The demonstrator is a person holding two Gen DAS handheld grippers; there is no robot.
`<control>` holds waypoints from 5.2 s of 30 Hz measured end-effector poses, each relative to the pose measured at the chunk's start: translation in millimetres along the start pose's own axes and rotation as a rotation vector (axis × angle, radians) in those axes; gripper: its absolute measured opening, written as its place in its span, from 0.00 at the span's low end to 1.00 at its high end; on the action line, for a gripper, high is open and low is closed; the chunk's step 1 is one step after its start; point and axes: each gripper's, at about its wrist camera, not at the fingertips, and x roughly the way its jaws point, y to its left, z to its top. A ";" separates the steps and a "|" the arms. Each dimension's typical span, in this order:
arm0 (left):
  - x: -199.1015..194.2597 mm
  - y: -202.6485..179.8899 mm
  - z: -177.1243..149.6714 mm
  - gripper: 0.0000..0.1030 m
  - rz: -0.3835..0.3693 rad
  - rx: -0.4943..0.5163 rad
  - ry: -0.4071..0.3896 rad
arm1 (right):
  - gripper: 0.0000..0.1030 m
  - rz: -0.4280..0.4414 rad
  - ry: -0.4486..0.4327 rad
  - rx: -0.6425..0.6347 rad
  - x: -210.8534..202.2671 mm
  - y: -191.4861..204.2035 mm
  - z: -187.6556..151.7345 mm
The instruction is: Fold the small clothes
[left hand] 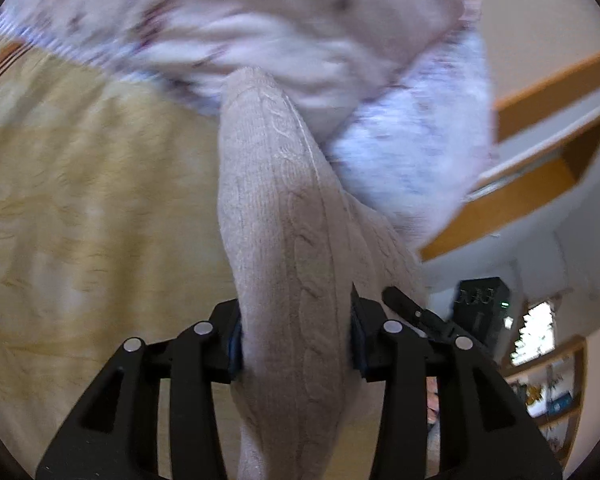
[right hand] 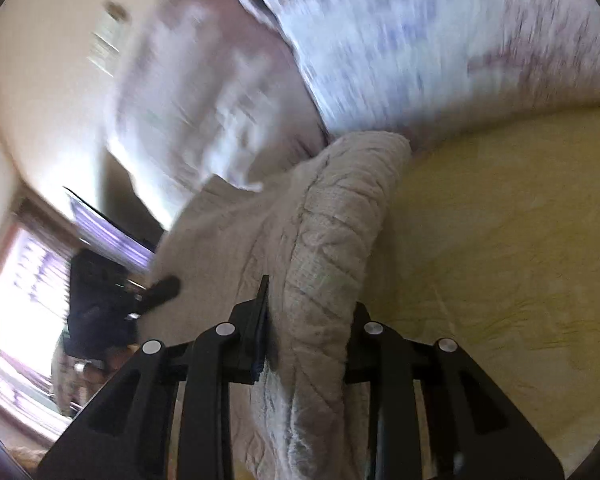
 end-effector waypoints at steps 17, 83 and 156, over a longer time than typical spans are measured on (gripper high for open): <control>-33.9 -48.4 -19.9 0.71 0.312 0.346 -0.265 | 0.36 -0.006 -0.120 0.131 -21.4 -27.6 9.5; -73.2 -35.3 -105.3 0.98 0.636 0.387 -0.235 | 0.99 -0.532 -0.251 -0.224 -84.4 42.3 -98.1; -20.1 -44.8 -123.2 0.98 0.727 0.404 -0.027 | 0.99 -0.679 -0.062 -0.222 -18.7 57.2 -125.2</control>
